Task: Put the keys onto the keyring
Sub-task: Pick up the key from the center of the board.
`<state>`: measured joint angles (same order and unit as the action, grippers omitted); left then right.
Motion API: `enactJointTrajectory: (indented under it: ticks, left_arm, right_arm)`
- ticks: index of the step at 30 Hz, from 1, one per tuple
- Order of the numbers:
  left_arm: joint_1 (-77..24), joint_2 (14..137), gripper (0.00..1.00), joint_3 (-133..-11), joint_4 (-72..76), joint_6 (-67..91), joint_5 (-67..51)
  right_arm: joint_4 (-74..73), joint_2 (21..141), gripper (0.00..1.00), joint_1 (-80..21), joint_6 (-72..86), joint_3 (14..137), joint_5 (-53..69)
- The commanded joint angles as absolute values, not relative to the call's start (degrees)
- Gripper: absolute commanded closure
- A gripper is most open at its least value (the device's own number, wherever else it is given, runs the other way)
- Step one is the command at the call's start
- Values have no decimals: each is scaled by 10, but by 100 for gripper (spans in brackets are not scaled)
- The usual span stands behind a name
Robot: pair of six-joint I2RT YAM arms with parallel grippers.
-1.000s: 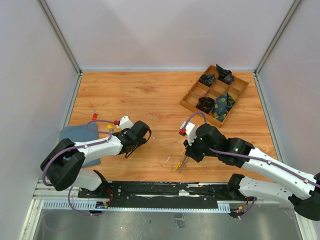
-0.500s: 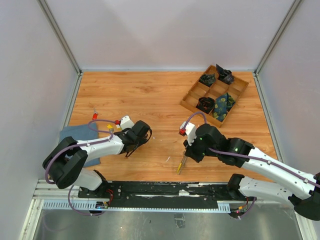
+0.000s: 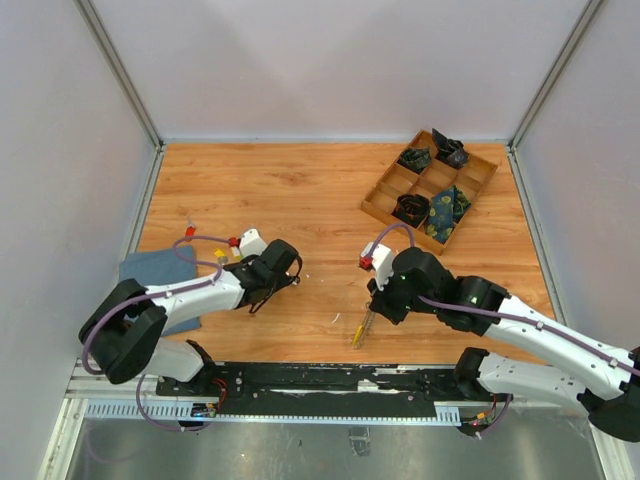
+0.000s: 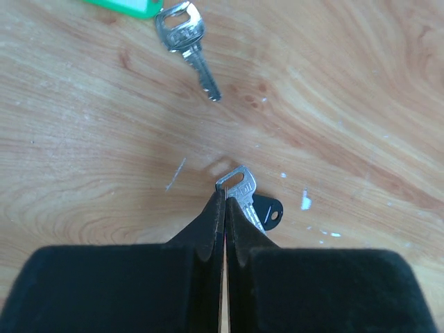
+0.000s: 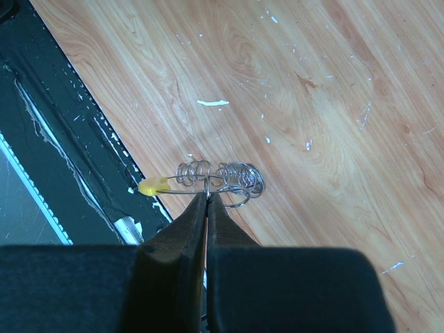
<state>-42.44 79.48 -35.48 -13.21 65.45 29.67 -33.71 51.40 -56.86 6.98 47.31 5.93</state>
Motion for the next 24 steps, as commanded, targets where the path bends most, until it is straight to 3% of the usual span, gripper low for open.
enactJointTrajectory:
  ticks: [1, 6, 9, 15, 20, 24]
  left_arm:
    - [-418, 737, 100, -361, -123, 606, 319]
    - [-418, 635, 100, -326, -51, 466, 267]
    - [-419, 583, 99, -320, -20, 374, 209]
    - [-418, 512, 99, -340, -16, 229, 101]
    - [-419, 563, 100, -429, -144, 177, 141]
    - [-413, 651, 100, -493, -257, 230, 243]
  right_arm:
    - [-339, 495, 99, -577, 73, 495, 15]
    - [-408, 519, 99, -577, 42, 545, -13]
    - [-400, 517, 94, -577, 40, 546, 11]
    - [-476, 580, 99, -577, 57, 618, 33]
    - [-457, 588, 99, -577, 70, 624, 76]
    - [-452, 579, 99, -577, 85, 624, 63]
